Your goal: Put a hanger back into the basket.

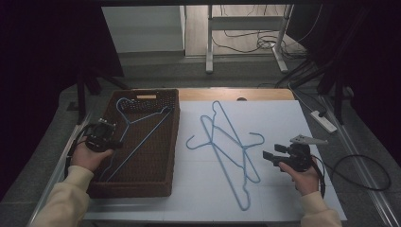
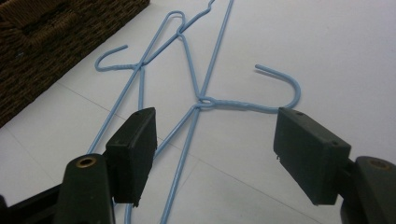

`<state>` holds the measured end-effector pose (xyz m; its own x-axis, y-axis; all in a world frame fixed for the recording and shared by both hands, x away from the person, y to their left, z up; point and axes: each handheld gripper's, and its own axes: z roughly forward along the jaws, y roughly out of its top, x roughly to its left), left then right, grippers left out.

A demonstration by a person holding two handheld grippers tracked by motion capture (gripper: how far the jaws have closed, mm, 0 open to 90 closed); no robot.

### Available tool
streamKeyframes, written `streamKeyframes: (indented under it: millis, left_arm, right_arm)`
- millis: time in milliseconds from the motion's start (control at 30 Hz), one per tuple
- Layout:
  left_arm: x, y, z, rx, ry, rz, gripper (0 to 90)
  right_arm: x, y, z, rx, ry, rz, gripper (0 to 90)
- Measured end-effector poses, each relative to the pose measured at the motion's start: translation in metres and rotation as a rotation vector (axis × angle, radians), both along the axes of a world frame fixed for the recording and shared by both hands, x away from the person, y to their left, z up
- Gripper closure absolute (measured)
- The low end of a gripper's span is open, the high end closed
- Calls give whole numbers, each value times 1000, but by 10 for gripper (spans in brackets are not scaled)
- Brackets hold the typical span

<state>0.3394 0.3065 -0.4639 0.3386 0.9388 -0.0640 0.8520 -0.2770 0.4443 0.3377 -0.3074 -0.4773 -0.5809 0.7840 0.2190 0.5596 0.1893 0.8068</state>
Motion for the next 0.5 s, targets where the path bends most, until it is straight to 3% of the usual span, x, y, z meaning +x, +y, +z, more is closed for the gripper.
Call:
streamKeyframes:
  millis: [167, 267, 333, 400, 433, 500]
  left_arm:
    - [6, 0, -2, 60, 9, 46, 857]
    - [7, 0, -1, 76, -12, 81, 834]
    - [8, -1, 0, 84, -25, 89, 776]
    - [6, -2, 2, 77, -72, 90, 642]
    - [6, -2, 2, 77, -72, 90, 607]
    - [1, -2, 9, 55, -129, 93, 535]
  right_arm:
    - [0, 0, 0, -4, 1, -1, 310]
    - [0, 0, 0, -1, 2, -2, 308]
    - [0, -1, 0, 0, 3, -3, 308]
    - [0, -1, 0, 0, 2, -5, 307]
    - [0, -1, 0, 0, 2, -5, 307]
    - [0, -1, 0, -1, -1, -7, 304]
